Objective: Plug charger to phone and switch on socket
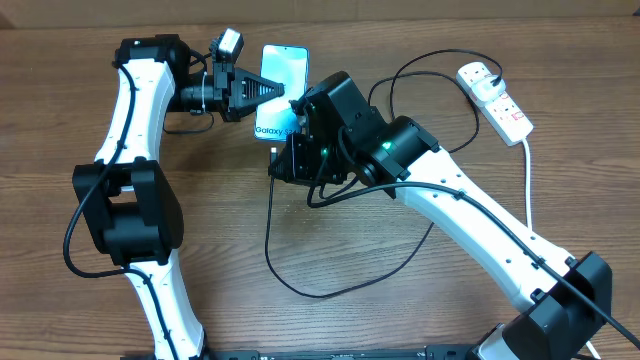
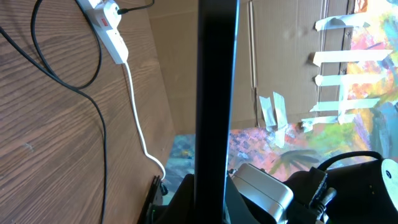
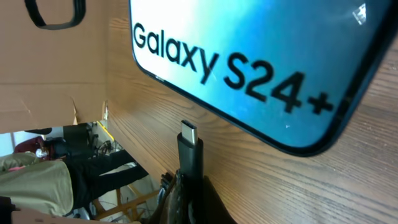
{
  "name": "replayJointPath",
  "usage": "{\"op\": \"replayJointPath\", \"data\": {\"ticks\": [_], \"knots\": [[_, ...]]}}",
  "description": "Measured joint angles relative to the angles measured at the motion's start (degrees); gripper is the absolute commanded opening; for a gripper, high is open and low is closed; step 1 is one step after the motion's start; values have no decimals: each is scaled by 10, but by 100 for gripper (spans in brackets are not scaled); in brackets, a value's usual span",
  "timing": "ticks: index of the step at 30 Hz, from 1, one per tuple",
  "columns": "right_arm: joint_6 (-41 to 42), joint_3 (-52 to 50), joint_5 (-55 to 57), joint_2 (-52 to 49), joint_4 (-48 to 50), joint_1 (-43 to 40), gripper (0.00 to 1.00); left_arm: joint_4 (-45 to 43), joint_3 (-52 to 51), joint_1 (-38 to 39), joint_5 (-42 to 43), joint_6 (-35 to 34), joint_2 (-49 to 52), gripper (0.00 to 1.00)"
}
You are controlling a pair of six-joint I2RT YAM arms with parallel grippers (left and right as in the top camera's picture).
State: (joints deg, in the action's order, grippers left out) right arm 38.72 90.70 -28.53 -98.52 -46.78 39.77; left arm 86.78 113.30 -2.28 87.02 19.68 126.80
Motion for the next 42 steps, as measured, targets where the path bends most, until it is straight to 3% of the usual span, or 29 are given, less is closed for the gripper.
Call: {"op": "replayJointPath", "data": {"ticks": [42], "knots": [[-19, 0, 5, 0, 9, -11, 4, 0, 0, 0, 0, 0, 0, 4]]}}
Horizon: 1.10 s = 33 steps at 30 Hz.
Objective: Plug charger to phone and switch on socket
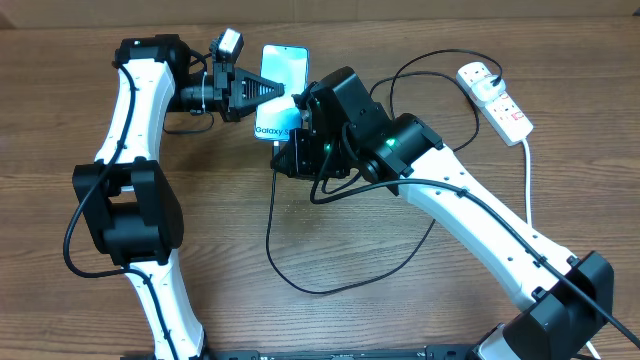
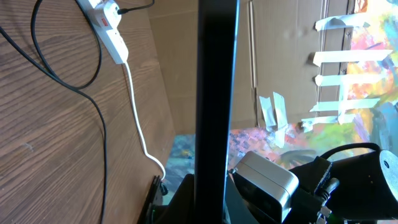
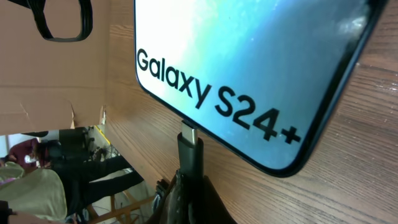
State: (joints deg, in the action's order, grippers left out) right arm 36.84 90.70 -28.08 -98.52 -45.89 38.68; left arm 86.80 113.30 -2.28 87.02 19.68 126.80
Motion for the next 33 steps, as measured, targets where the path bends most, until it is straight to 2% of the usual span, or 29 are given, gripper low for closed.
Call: {"op": "replayJointPath", "data": {"ticks": [33], "knots": [[5, 0, 10, 0, -2, 0, 4, 8, 0, 0, 0, 0, 0, 4]]}}
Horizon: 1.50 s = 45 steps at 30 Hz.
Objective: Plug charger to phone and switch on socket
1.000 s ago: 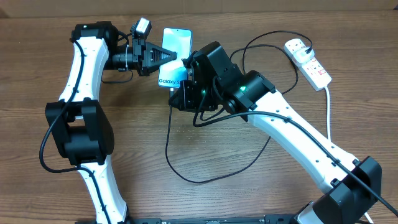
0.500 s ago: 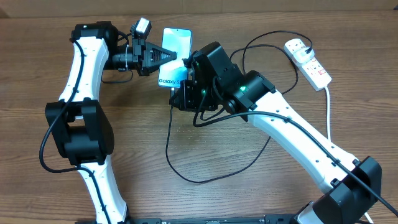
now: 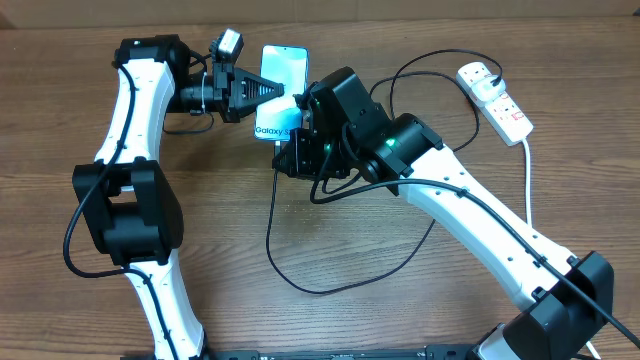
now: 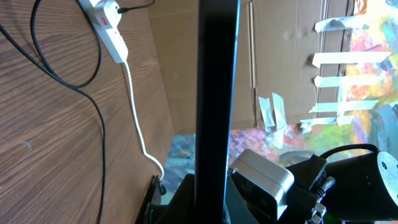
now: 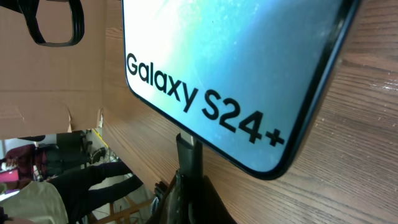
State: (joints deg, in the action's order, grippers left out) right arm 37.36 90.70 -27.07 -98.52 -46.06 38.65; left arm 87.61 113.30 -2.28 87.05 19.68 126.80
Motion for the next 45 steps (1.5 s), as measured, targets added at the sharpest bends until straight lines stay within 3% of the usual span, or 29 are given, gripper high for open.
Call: {"op": "replayJointPath", "data": {"ticks": [45], "knots": [[5, 0, -56, 0, 19, -26, 4, 19, 4, 1, 3, 4, 0, 4]]}}
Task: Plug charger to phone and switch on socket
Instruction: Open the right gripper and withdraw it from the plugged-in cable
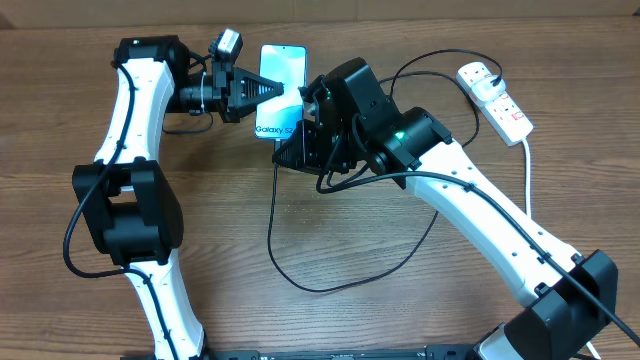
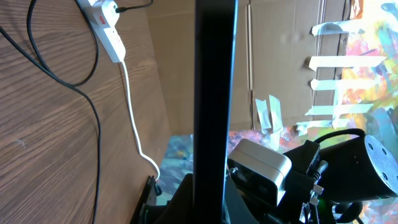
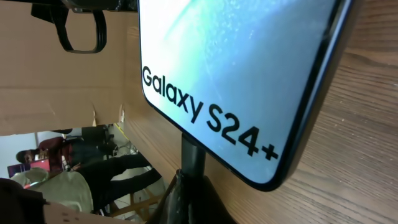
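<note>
The phone (image 1: pixel 282 95) shows a lit "Galaxy S24+" screen and is held up on one long edge above the table. My left gripper (image 1: pixel 262 92) is shut on it; the left wrist view sees the phone (image 2: pixel 214 93) edge-on between the fingers. My right gripper (image 3: pixel 189 199) is shut on the black charger plug (image 3: pixel 193 155), which butts against the bottom edge of the phone (image 3: pixel 249 74) with no metal tip showing. In the overhead view the right gripper (image 1: pixel 290 150) sits just below the phone. The white socket strip (image 1: pixel 495 98) lies at the far right.
The black charger cable (image 1: pixel 290 250) loops over the middle of the wooden table (image 1: pixel 150 300) and runs up to the socket strip (image 2: pixel 106 31). A white cord (image 1: pixel 527 170) leaves the strip toward the right edge. Cardboard walls stand behind the table.
The plug now sits tight against the phone's bottom edge with its tip hidden. The right wrist has shifted a little to the right. My left gripper still holds the phone in place.
First the plug's metal tip stood bare, short of the phone's bottom edge. Then it was at the edge, then partly hidden by it. Now no metal shows. The left gripper kept the phone on edge at every moment.
</note>
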{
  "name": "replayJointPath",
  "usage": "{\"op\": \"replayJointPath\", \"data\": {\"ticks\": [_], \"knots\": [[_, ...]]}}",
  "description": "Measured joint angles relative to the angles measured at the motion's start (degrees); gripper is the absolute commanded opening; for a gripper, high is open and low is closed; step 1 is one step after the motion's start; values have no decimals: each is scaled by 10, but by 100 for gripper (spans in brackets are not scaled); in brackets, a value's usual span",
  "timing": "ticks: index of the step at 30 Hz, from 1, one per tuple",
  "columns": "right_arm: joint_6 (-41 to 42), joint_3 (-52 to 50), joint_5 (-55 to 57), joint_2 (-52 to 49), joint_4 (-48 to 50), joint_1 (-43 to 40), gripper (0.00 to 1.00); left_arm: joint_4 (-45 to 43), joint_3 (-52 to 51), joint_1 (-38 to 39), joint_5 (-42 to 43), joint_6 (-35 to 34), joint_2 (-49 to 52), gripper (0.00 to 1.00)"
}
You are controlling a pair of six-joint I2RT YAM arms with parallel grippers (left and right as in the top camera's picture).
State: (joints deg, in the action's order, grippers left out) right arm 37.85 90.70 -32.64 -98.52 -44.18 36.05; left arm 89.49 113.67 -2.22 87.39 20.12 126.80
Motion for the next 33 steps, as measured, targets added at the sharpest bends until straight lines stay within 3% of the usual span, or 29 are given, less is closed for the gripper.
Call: {"op": "replayJointPath", "data": {"ticks": [11, 15, 20, 25, 33], "knots": [[-8, 0, -5, 0, -1, -3, 4, 16, 3, 0, 0, 17, 0, 4], [-12, 1, 4, 0, 14, -10, 34, 23, 4, 2, -13, 26, 0, 4], [-13, 2, 4, 2, 13, -20, 50, 12, 4, 5, -32, 33, 0, 4], [-14, 2, 7, 2, 9, -22, 79, -2, 4, 5, -37, 37, 0, 4], [-18, 3, 52, 2, -47, -48, 86, -61, 4, 7, -66, -3, 0, 4]]}}
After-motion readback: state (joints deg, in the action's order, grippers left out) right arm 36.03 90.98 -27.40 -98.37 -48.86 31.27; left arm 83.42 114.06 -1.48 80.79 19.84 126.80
